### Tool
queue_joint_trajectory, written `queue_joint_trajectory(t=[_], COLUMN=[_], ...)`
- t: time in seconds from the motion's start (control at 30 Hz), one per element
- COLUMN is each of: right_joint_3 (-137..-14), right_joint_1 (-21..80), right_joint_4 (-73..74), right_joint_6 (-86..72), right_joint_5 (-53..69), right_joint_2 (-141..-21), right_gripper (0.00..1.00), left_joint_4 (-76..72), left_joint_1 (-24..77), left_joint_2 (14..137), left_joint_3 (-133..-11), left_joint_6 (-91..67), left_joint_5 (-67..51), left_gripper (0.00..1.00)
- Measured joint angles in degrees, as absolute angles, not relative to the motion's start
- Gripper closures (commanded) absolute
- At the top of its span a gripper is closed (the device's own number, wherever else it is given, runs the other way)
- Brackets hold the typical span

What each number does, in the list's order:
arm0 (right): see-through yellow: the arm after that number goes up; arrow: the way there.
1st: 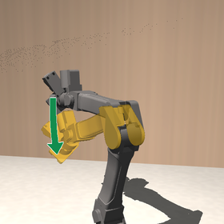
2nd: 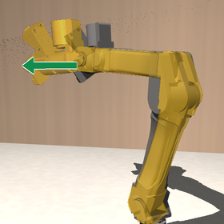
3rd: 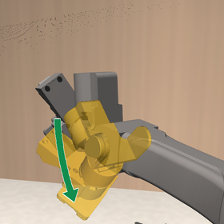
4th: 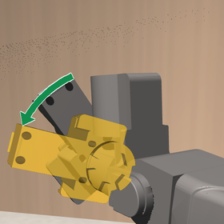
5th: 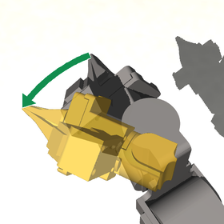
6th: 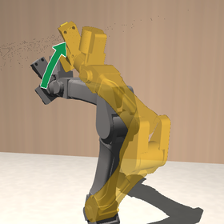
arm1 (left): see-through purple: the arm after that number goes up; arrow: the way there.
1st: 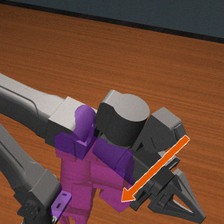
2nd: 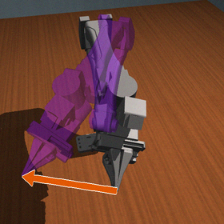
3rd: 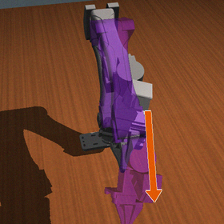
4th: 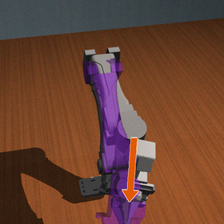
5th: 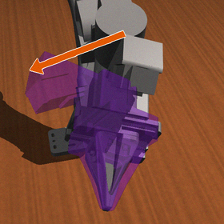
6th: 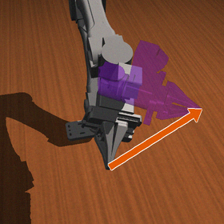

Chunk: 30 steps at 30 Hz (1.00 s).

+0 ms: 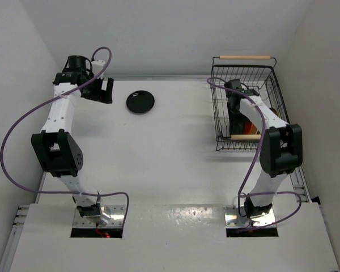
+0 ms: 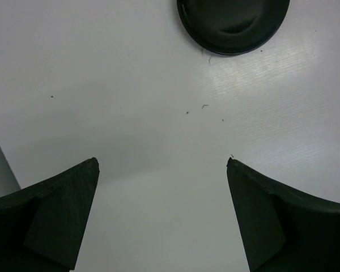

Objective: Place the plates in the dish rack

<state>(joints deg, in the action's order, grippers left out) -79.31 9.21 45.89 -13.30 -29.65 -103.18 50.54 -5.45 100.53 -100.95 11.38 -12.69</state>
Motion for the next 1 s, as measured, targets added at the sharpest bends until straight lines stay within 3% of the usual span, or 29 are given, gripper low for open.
queue_joint_trajectory(t=[0.17, 0.3, 0.5, 0.7, 0.87, 0.9, 1.0], right_joint_3=[-82.37, -86.89, -91.11, -91.09, -89.19, -88.77, -87.77], right_joint_1=[8.75, 8.73, 9.19, 12.43, 15.7, 15.97, 16.34], right_joint_4=[47.55, 49.1, 50.83, 51.22, 51.11, 51.07, 51.05], right_joint_6=[-12.45, -11.99, -11.53, -10.68, -10.5, -10.5, -10.5], right_joint_5=[-29.69, -29.8, -29.76, -29.91, -30.11, -30.28, -30.76], right_joint_2=[-103.13, -102.24, -97.45, -90.04, -84.53, -83.57, -81.54], right_gripper=[0.41, 0.31, 0.3, 0.3, 0.3, 0.3, 0.3], left_joint_4=[50.26, 47.79, 40.69, 36.36, 33.43, 32.97, 31.86], left_joint_1=[-5.45, -4.97, -2.42, -1.15, -0.45, -0.16, 1.15], left_joint_2=[104.66, 110.63, 122.48, 136.35, 139.94, 140.33, 140.88], left_joint_3=[-100.95, -100.97, -103.39, -115.44, -119.74, -119.74, -119.72], left_joint_6=[11.46, 10.17, 5.52, -0.71, -3.49, -3.57, -3.99], left_joint_5=[-14.83, -17.43, -16.69, -15.66, -16.27, -16.49, -18.06], left_gripper=[0.0, 0.0, 0.0, 0.05, 0.32, 0.44, 0.65])
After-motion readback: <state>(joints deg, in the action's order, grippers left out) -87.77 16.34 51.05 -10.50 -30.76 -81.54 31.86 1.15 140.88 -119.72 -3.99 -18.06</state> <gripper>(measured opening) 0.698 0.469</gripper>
